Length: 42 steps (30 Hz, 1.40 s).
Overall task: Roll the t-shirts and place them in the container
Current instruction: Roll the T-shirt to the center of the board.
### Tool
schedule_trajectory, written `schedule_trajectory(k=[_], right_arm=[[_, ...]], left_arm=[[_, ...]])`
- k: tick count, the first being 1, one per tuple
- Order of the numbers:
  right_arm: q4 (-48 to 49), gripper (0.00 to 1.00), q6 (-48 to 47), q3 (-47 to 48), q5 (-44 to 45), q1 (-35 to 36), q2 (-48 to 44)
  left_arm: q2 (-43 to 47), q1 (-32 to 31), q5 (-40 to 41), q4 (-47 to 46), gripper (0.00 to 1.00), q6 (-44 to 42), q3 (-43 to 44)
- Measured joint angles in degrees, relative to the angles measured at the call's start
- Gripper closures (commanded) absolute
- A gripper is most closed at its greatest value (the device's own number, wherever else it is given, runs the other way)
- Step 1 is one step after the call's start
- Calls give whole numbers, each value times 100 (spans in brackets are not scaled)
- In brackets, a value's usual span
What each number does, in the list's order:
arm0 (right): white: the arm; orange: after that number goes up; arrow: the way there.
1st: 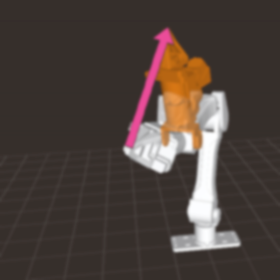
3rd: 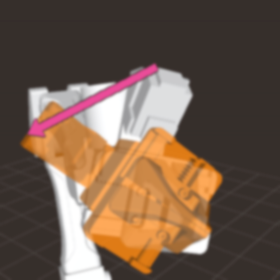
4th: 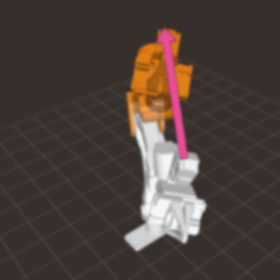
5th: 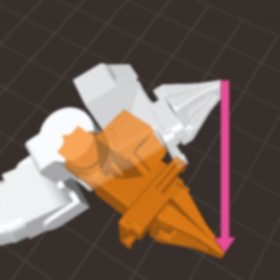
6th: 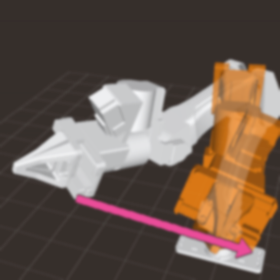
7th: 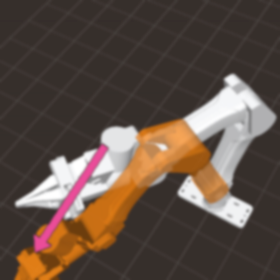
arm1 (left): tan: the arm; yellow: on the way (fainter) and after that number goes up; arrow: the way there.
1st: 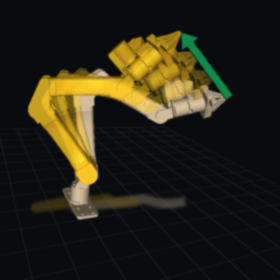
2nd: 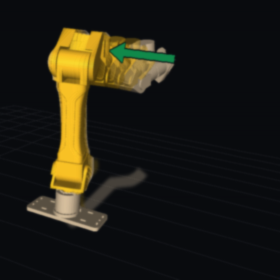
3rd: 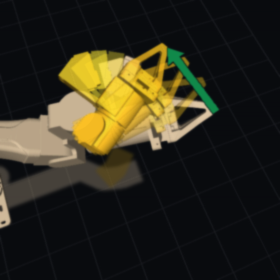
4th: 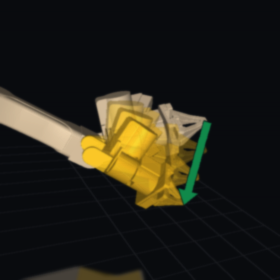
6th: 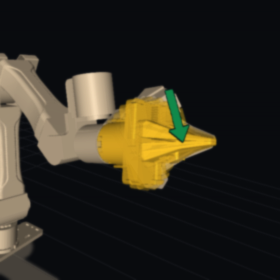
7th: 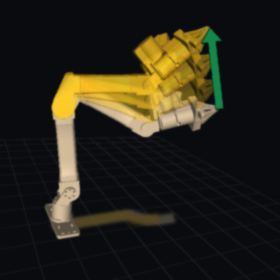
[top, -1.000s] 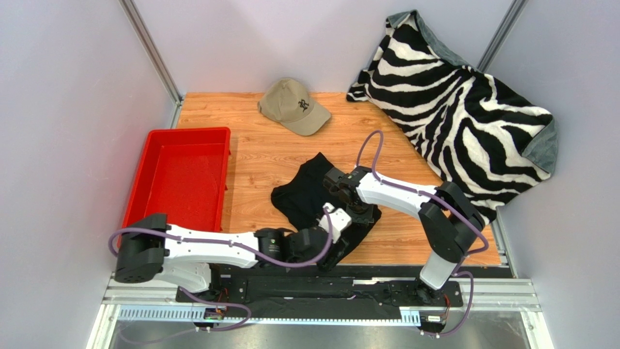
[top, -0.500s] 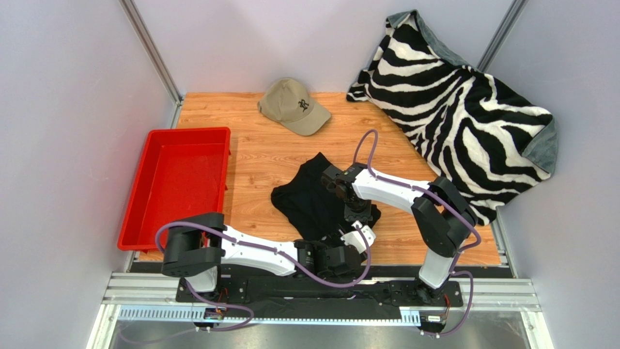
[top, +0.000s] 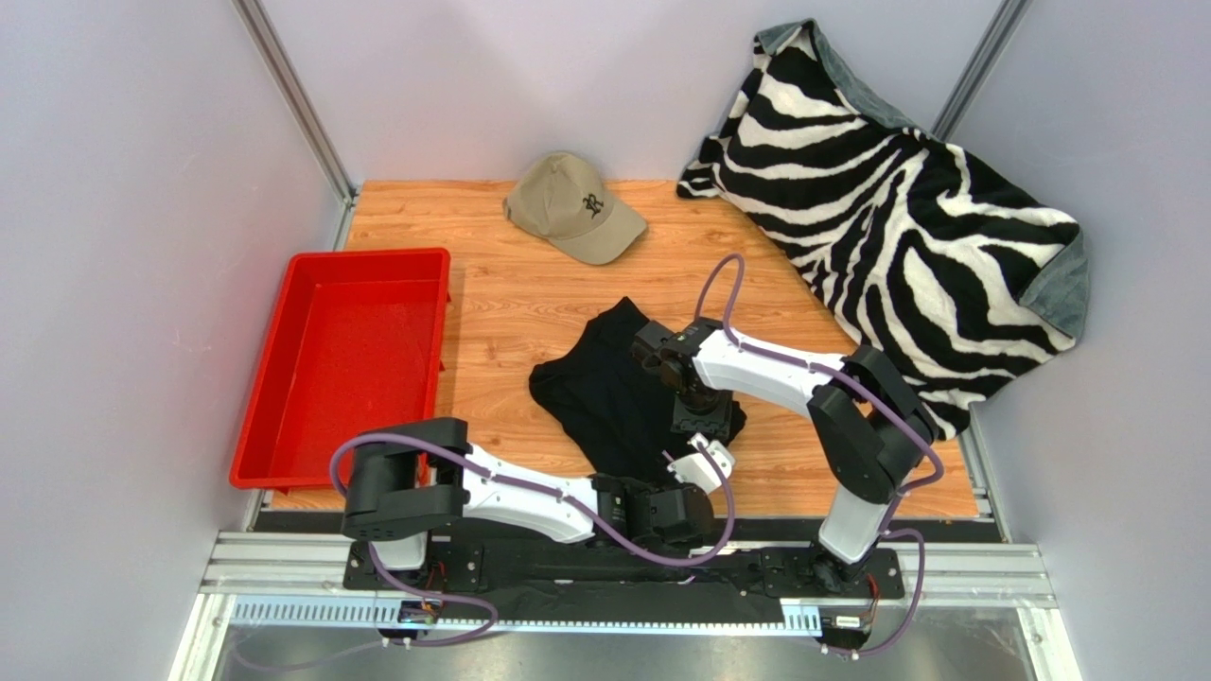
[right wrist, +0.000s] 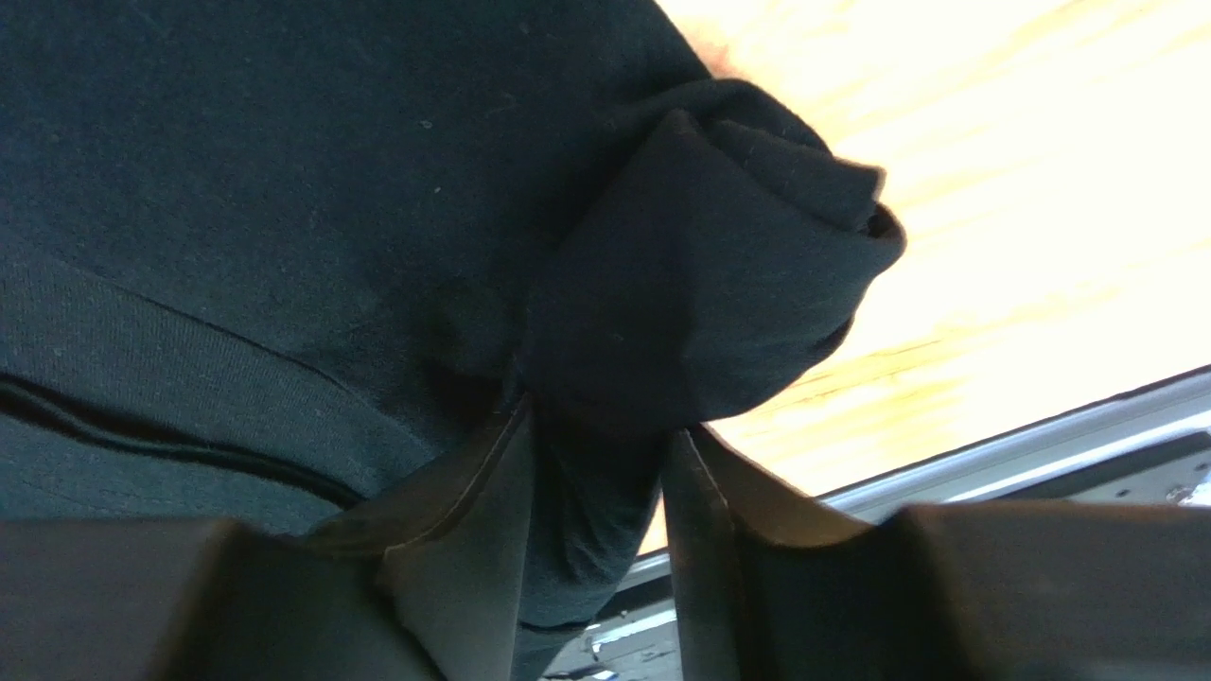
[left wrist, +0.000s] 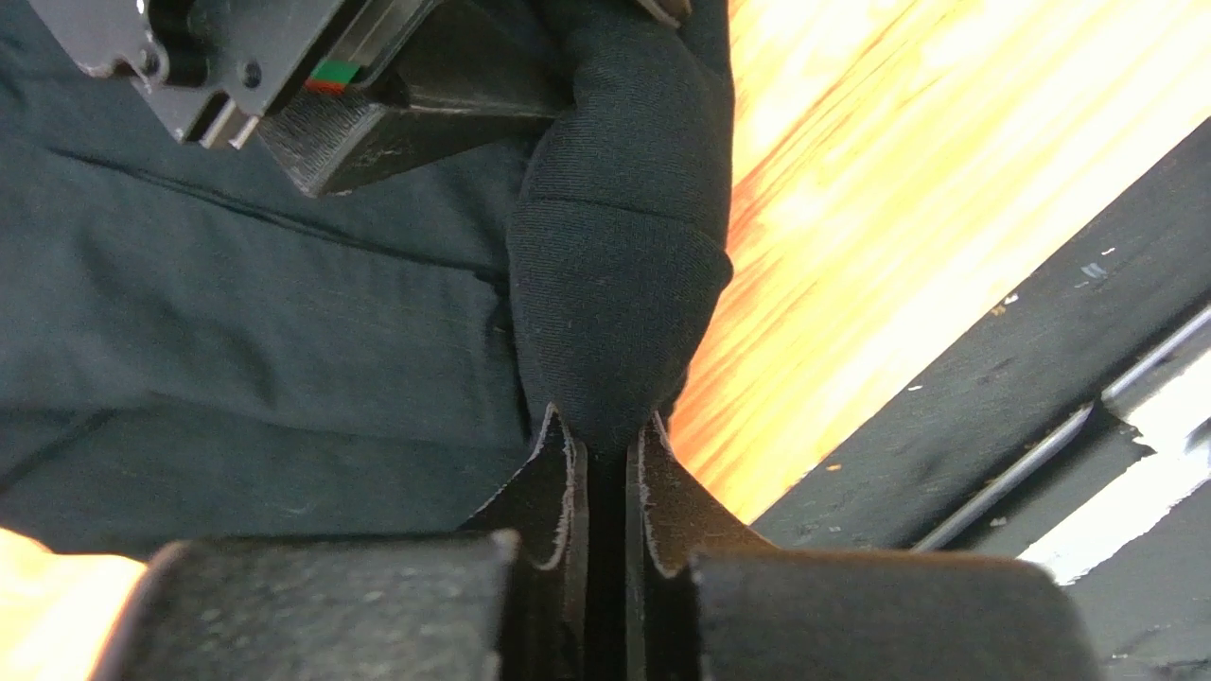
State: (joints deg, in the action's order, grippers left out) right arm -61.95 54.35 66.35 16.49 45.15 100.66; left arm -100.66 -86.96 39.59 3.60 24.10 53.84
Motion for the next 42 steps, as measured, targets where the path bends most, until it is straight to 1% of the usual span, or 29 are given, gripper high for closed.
schedule_trajectory(k=[2,5,6,9,14,16,19,26,28,31,36,42], right_arm=[[94,43,44,-101,-11,-39,-96],[249,34,192,-374,26,-72,-555],[271,26,249,-426,74,-81,-721],[442,15,485,-640,317,-105,-1473],[852,15,846,-1233,706,-245,-3064],[1204,15,933,-1633,841,-326,-3685],[1480,15,968,-2168,944,-417,-4347],[1930,13,922,-2706,1119,-424,-5049],[1985,12,896,-2857,1130,-424,-5316],[2100,9,835,-3086,1099,-426,-5659],[2258,13,833,-3397,986,-426,-5884],[2559,17,839,-3694,793,-433,-5783]], left_arm=[[2,13,-61,-44,100,26,-13],[105,111,-363,-330,100,33,-210],[151,153,-455,-402,100,50,-273],[337,404,-988,-680,100,179,-507],[601,839,-1893,-1029,100,527,-841],[710,1032,-2308,-1189,100,715,-1003],[876,1314,-2852,-1346,100,997,-1209],[1091,1867,-4103,-1591,100,1469,-1572],[1091,1978,-4417,-1611,100,1539,-1585],[1088,2024,-4787,-1633,100,1631,-1589],[1071,2022,-5215,-1770,100,1862,-1674],[905,2114,-5530,-2052,100,2212,-1773]])
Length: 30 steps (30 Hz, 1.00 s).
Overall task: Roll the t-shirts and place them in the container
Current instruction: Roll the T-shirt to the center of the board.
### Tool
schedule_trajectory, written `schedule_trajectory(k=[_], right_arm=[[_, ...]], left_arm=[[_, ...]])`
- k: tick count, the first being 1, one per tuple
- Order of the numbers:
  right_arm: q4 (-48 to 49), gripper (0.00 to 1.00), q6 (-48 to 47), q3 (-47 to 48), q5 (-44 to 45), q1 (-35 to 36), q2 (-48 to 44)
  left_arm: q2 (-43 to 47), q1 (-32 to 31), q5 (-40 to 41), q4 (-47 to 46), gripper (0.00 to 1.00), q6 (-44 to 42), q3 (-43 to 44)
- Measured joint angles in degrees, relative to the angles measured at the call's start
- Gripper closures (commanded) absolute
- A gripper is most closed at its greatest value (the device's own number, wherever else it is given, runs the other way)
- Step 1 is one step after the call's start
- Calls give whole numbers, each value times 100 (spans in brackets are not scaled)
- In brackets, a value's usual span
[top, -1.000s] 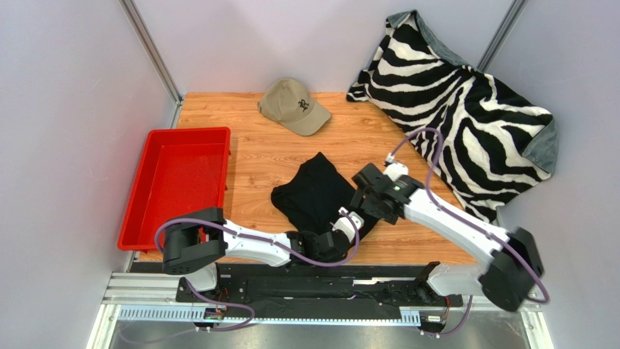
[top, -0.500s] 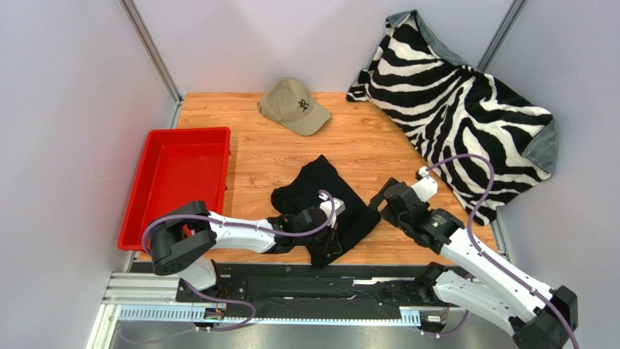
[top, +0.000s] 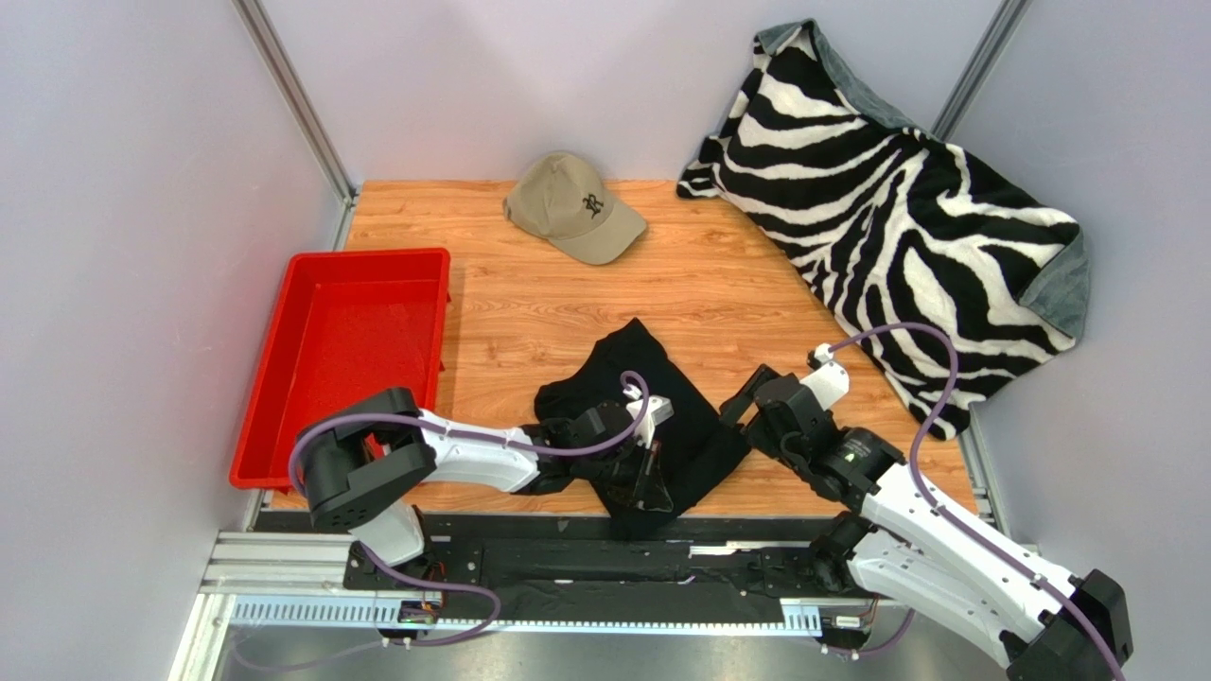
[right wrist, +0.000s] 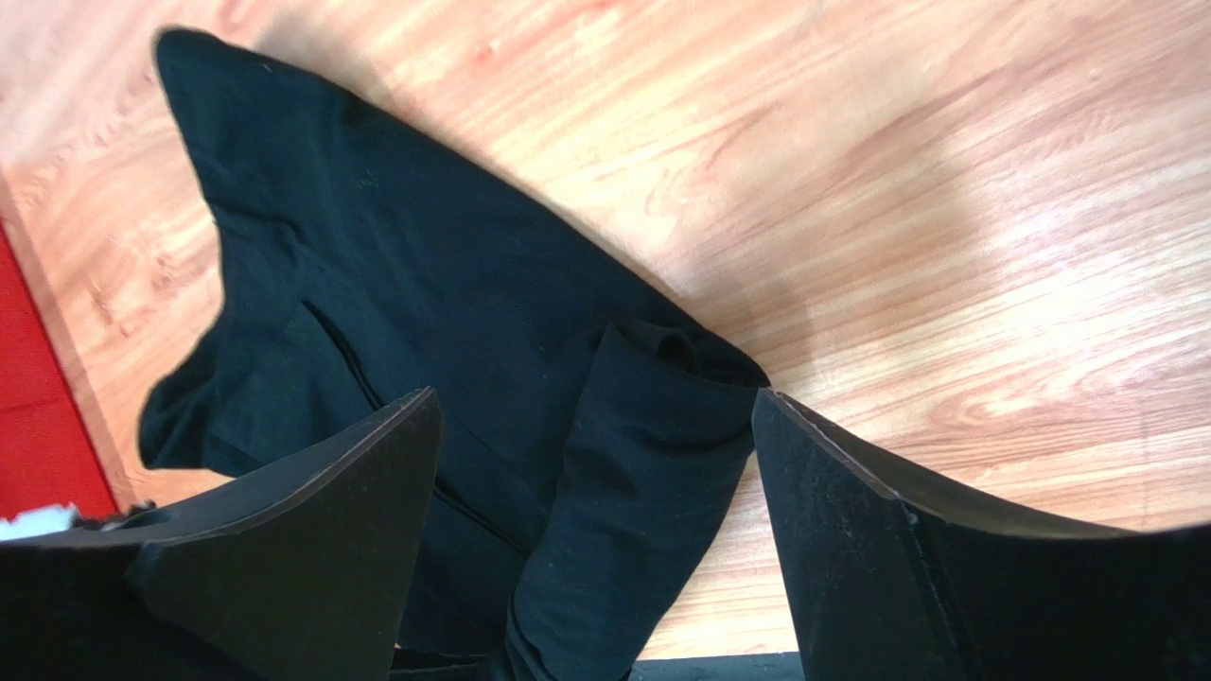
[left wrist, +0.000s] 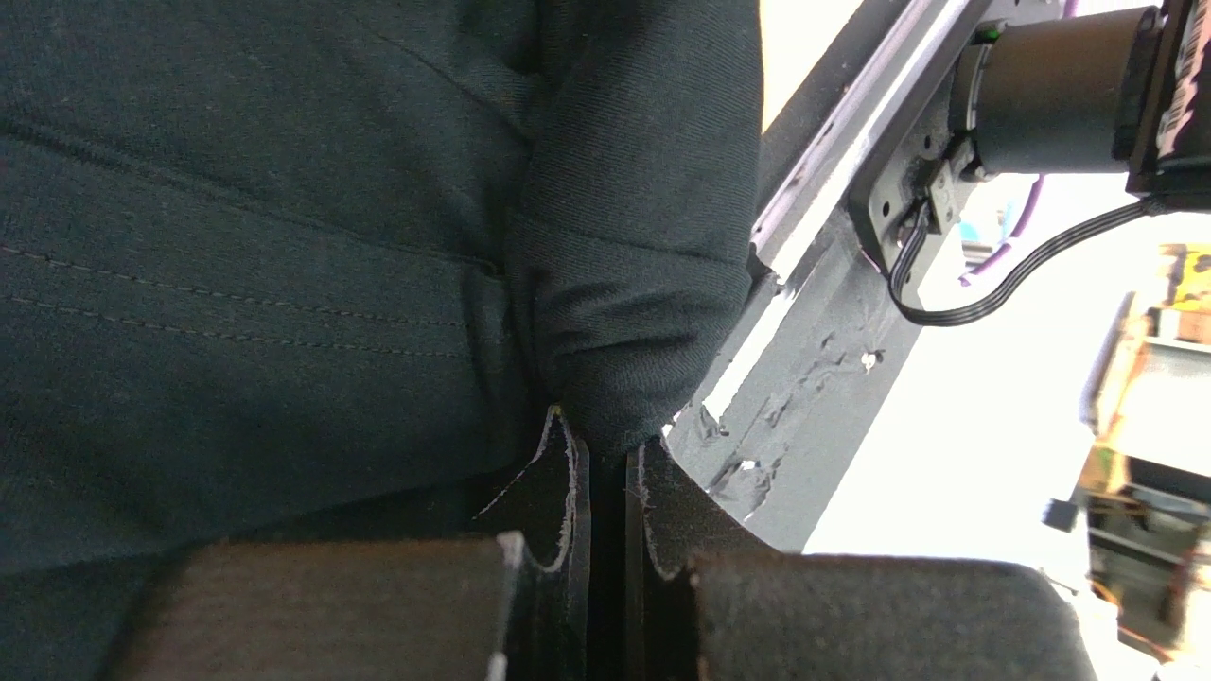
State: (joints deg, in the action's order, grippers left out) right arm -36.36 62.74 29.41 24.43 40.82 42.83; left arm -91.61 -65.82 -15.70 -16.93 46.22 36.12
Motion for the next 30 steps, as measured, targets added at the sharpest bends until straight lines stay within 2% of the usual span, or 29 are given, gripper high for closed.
schedule_trajectory(k=[11,20,24,25,30], right_arm=[[-13,23,81,-103,-699,-2,297],[177,29,299,-765,-1145,-4,339],[494,39,306,-761,-1180,-4,748],[595,44,304,-748,-1196,-4,907],[892,52,186,-348,-1185,-13,1845]], left_arm=[[-229,264,-417,-216,100,457,0],[-463,378,-680,-542,100,752,-33],[-474,461,-774,-629,100,748,-79],[-494,503,-828,-662,100,745,-87],[-623,826,-1241,-780,100,704,-125]])
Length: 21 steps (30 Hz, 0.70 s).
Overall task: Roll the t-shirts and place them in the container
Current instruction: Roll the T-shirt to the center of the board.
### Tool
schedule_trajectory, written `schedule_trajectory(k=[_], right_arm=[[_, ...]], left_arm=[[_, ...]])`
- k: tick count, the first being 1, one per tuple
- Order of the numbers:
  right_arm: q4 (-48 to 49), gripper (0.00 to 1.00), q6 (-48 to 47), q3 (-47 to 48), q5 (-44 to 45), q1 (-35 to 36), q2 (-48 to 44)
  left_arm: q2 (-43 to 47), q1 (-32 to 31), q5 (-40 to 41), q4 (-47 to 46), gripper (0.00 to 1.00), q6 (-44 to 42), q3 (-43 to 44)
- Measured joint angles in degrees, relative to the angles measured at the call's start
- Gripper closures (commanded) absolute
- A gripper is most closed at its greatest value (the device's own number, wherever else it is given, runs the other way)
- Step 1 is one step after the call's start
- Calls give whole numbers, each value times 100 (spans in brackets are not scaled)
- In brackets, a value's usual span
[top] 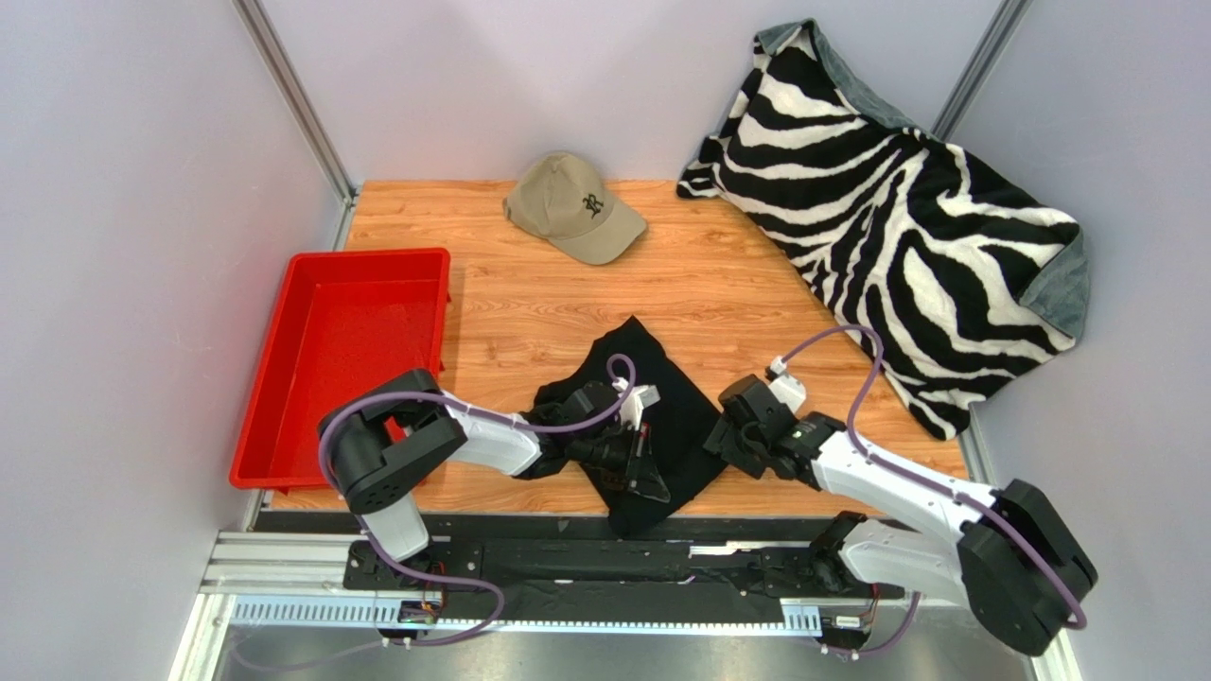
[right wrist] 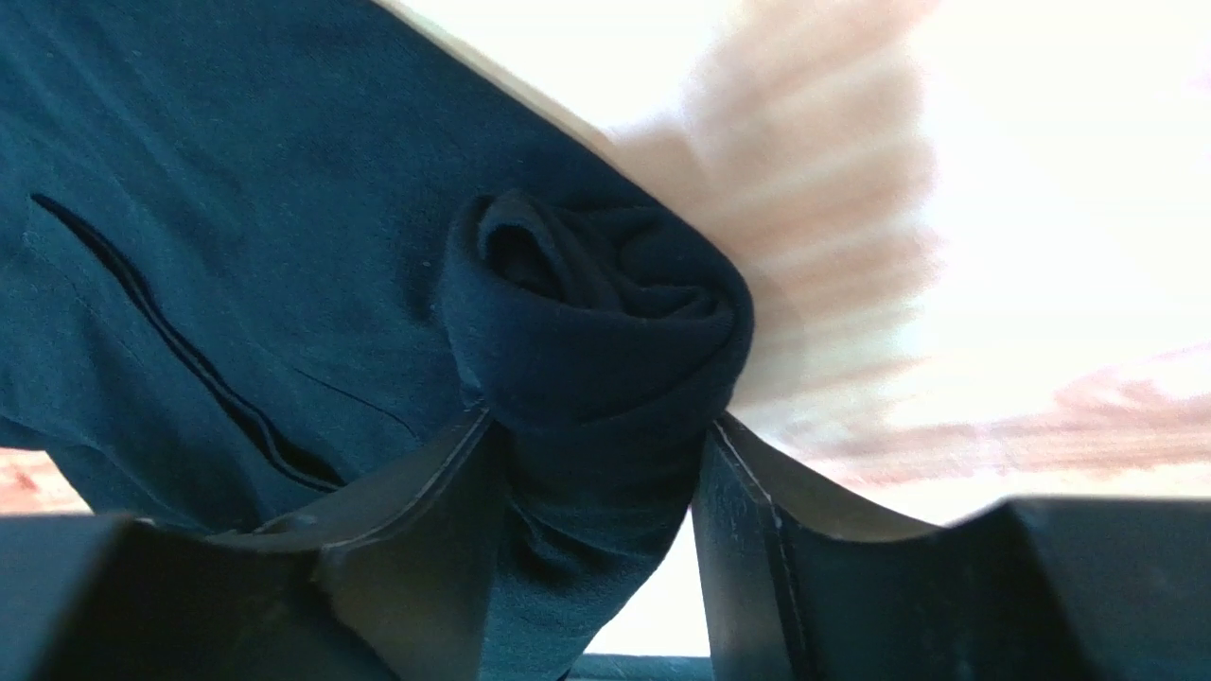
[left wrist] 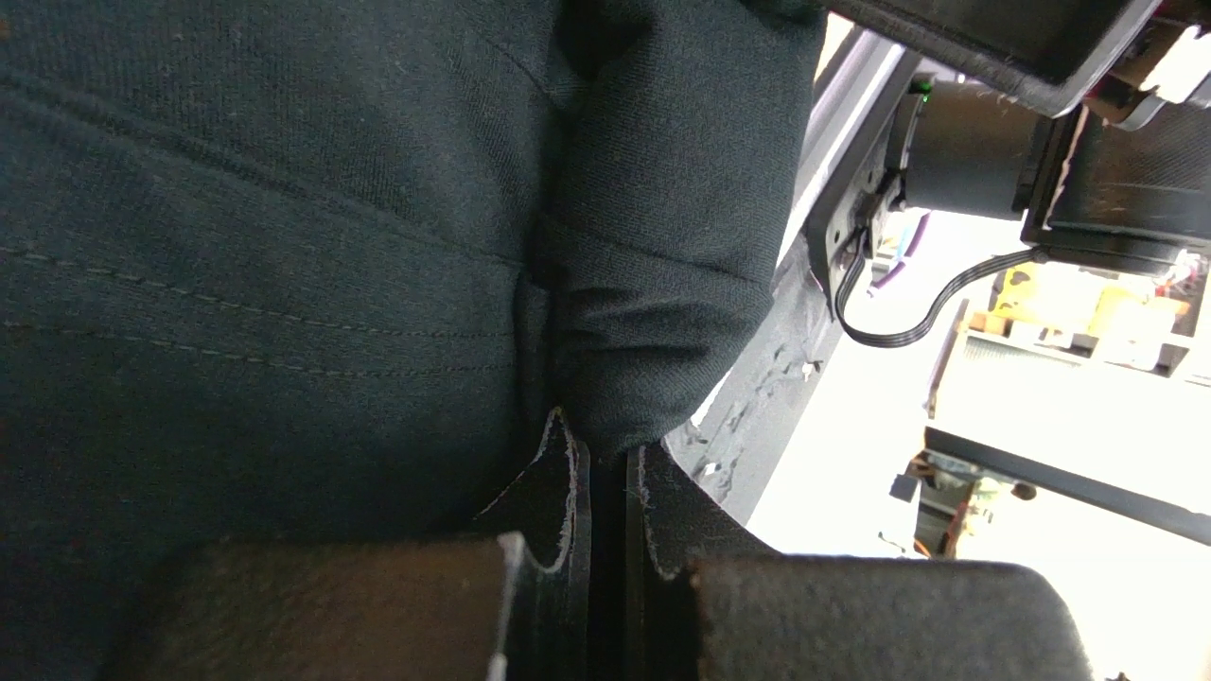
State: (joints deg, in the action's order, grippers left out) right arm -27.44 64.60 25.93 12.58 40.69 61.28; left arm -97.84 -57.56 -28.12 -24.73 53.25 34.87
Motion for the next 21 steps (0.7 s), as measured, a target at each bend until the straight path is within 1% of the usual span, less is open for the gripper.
schedule_trajectory(k=[1,5,11,12,14,15,17,18,21], right_arm=[[31,57,-39,90,7,-37,142],[144,65,-278,391,-22,-382,542],[109,69,-898,1038,-63,-1158,957],[66,71,-1014,1182,-87,-1228,1029],[-44,75,-1270,1497,-146,-1296,1217],[-105,77,-1386,1646,-177,-1303,1320],[-245,78,-1598,1884,-249,-1303,1532],[-361,79,-1707,2009,-295,-1307,1661],[-584,80,-1926,2249,-380,-1327,1963]], left_arm=[[-20,83,-76,0,100,-33,2],[-225,417,-343,144,100,-262,280],[-723,894,-621,428,99,-691,1064],[-741,940,-640,424,92,-721,1102],[-739,1027,-684,404,82,-765,1132],[-737,1058,-691,396,75,-787,1132],[-678,1075,-673,439,71,-852,1115],[-592,1071,-651,503,67,-896,1088],[-225,1064,-557,852,59,-1073,1038]])
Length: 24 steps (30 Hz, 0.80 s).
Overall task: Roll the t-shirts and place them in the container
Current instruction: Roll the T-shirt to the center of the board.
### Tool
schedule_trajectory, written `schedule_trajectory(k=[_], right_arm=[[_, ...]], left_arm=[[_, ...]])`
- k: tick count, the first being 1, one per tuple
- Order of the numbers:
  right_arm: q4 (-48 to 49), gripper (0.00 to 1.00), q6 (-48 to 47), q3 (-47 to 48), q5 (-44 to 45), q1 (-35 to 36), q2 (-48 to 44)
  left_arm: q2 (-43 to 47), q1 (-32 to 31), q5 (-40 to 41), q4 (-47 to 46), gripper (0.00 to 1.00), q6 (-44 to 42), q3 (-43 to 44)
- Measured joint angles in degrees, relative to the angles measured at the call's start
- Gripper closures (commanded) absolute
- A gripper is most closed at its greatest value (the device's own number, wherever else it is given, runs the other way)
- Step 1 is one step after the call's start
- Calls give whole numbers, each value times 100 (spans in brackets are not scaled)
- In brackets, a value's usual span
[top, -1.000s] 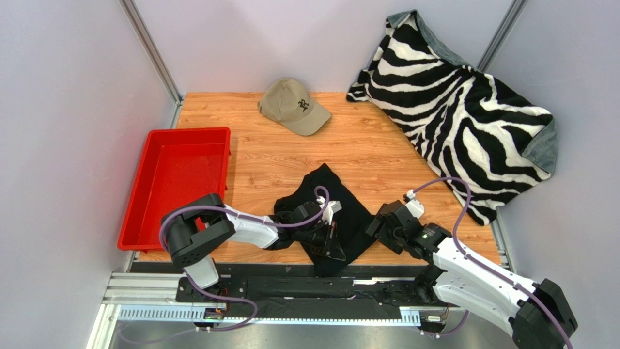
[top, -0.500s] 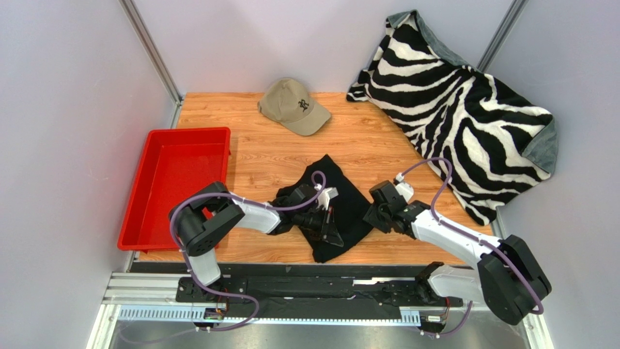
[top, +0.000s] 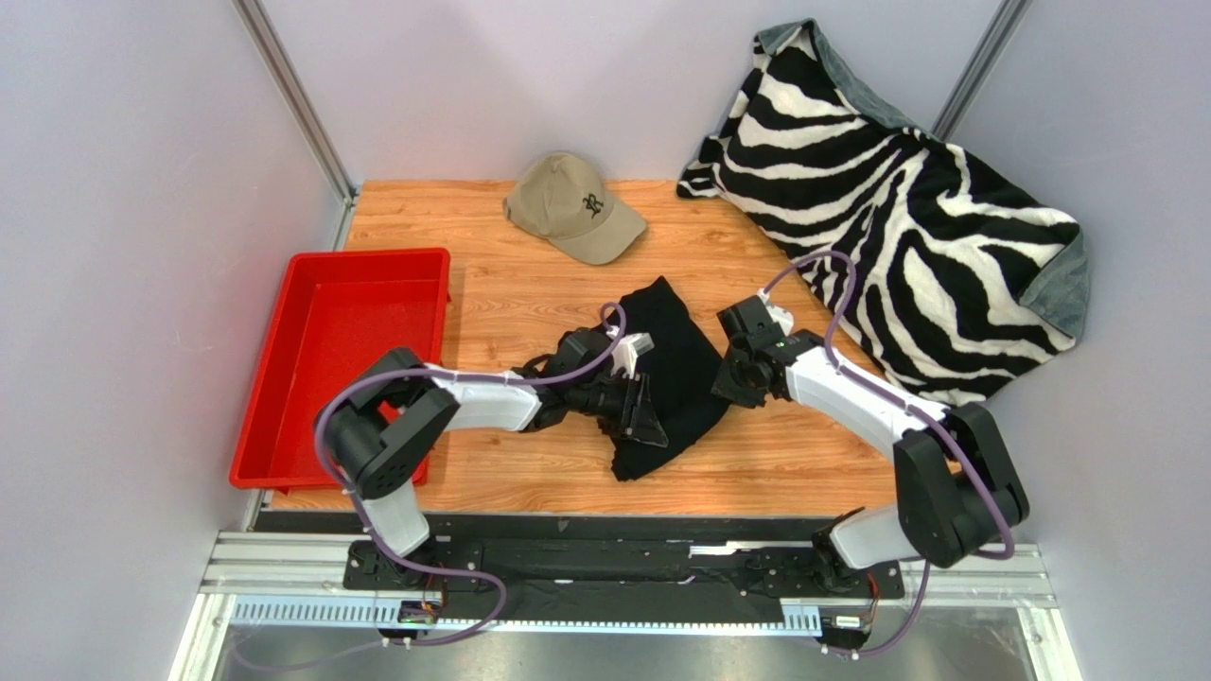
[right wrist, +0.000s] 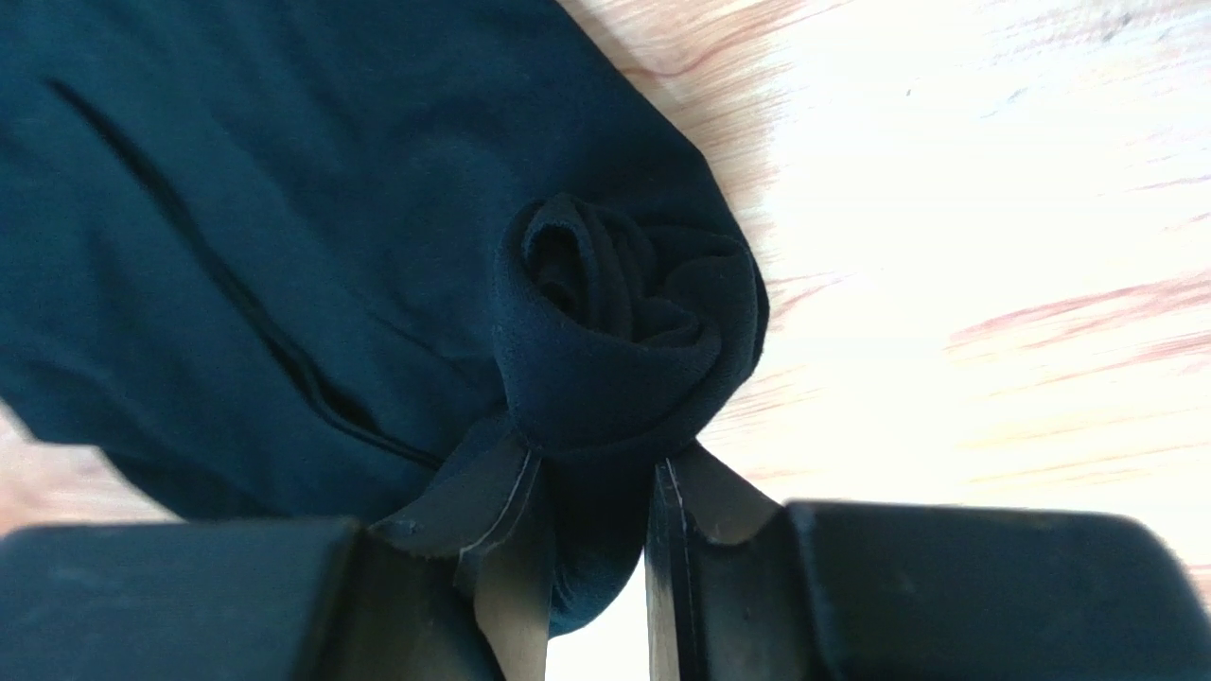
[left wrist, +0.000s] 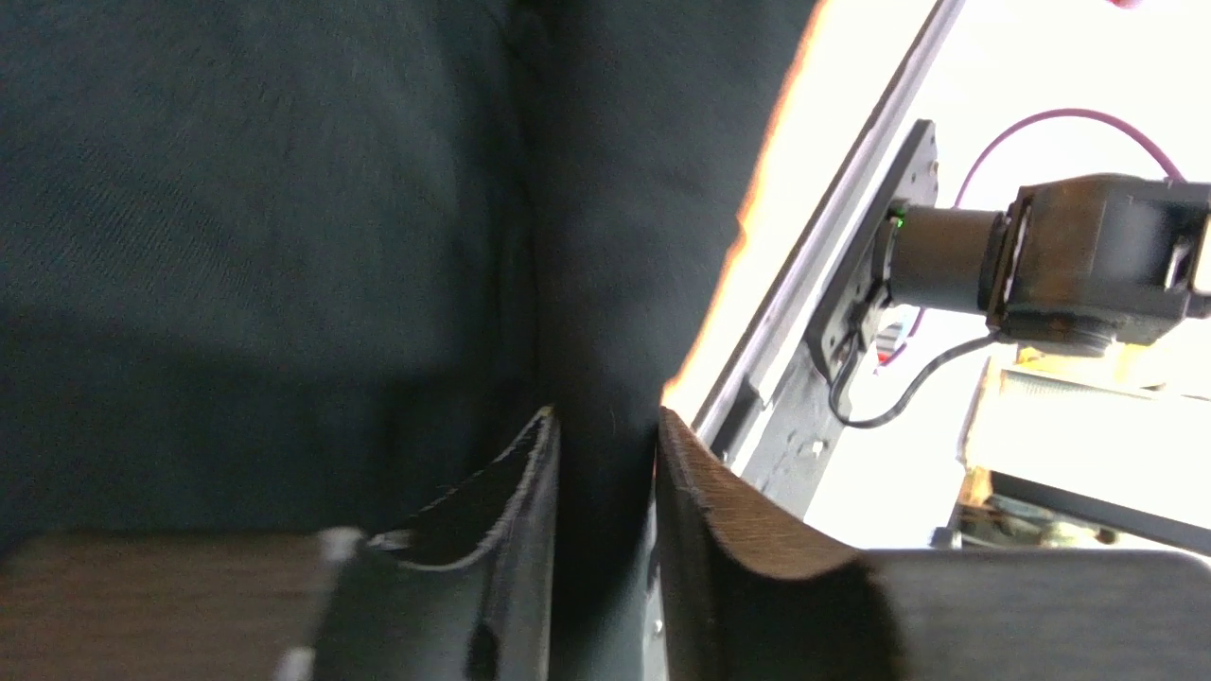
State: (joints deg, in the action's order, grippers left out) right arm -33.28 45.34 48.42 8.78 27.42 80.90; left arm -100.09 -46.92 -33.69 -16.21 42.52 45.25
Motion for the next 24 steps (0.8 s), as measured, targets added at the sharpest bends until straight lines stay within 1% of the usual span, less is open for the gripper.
schedule_trajectory(k=[3,5,7,8,10,13,16,17,20,22,24], right_arm=[[-271,81,-236,247,-26,-87,321],[-452,82,-365,420,-50,-153,542],[-614,83,-476,566,-94,-195,726],[-710,83,-520,654,-103,-205,811],[-855,85,-608,813,-129,-225,970],[-1056,87,-739,1047,-199,-254,1185],[-1174,88,-833,1165,-289,-289,1309],[-1217,89,-861,1213,-321,-293,1355],[-1318,90,-920,1318,-376,-315,1458],[-1346,91,-942,1344,-402,-321,1480],[-1366,92,-960,1362,-428,-328,1495]], left_arm=[[564,-42,260,603,54,-245,-22],[929,-133,529,968,52,-448,-17],[1285,-376,1010,1397,51,-706,50],[1427,-603,1366,1672,50,-837,153],[1506,-1001,1871,1952,49,-1043,367],[1495,-1561,2782,2312,44,-1296,686],[1338,-2033,3703,2601,44,-1499,1010],[1217,-2155,4002,2693,39,-1563,1154],[706,-2437,4736,2883,38,-1727,1574],[391,-2551,5117,2968,31,-1853,1759],[146,-2640,5418,3051,30,-1993,1884]])
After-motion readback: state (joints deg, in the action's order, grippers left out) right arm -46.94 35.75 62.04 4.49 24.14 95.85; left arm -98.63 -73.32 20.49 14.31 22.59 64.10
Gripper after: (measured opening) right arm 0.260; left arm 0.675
